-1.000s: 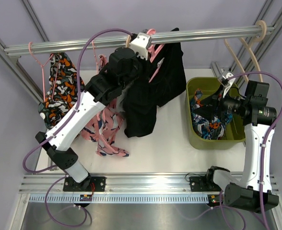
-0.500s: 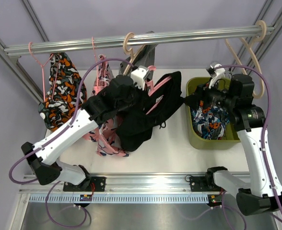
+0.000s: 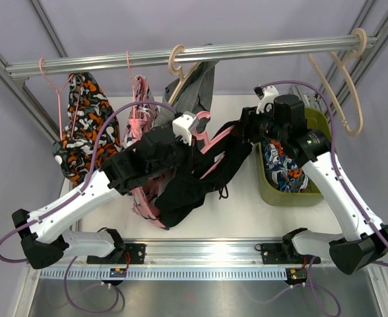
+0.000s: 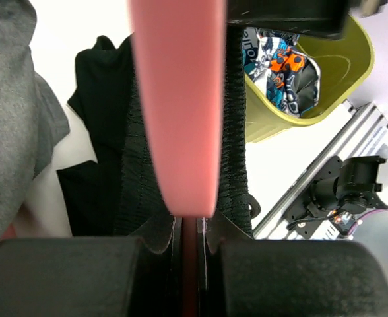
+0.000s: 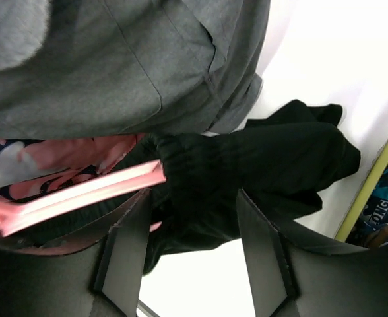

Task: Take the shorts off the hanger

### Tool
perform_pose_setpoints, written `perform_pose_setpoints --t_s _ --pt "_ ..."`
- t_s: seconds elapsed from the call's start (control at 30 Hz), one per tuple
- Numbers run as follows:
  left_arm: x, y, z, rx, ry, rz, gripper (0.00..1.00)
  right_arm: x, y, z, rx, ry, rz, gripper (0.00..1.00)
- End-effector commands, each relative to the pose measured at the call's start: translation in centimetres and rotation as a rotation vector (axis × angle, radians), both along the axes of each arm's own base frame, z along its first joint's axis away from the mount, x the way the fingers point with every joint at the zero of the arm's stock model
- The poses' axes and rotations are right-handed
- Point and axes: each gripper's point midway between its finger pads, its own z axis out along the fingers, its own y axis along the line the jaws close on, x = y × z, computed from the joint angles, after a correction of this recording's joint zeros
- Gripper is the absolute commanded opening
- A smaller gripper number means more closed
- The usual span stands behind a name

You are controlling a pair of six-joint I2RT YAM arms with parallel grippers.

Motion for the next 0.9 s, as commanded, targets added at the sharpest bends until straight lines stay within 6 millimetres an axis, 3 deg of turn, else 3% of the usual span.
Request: perform_pose_setpoints --t_s 0.0,0.1,0.27,0.47,0.5,0.57,0.67,0.73,0.87 --pt "0.1 -0.5 4.8 -0.169 -0.078 0.019 0.0 1.3 0.4 1.7 -0.003 -0.07 -0.033 0.57" --pt "-0.1 -0.4 4.6 -0.168 -0.075 0.019 0.0 2.1 0.0 1.2 -0.031 -0.081 -0.072 0.39" --pt "-0.8 0.4 4.2 -0.157 -0.068 0.019 0.0 4.4 -3.2 0.9 -0.159 -0.148 -0.233 0.0" --pt "-2.4 2.1 2.5 -0.117 -0.053 -0.01 0.0 6.6 -6.8 4.2 -0.221 -0.301 -0.355 0.0" --pt "-2.7 2.4 2.3 -0.113 -0.051 -0.013 0.0 7.6 -8.3 4.0 -0.227 -0.289 -0.391 0.0" --pt "-3.2 3.0 1.5 -0.099 -0.041 -0.017 0.0 8.3 -9.1 4.2 -0.207 -0.276 -0.375 0.0" --pt "-4.0 4.2 1.2 -0.104 -0.042 -0.017 0.0 9.6 -10.9 2.6 -0.243 -0.242 -0.351 0.0" --pt "-4.5 4.8 1.5 -0.122 -0.054 -0.023 0.0 10.0 -11.0 1.6 -0.242 -0.217 -0.311 0.0" --pt "-5.1 5.1 1.5 -0.136 -0.062 -0.042 0.0 9.7 -9.7 -0.1 -0.226 -0.18 -0.182 0.0"
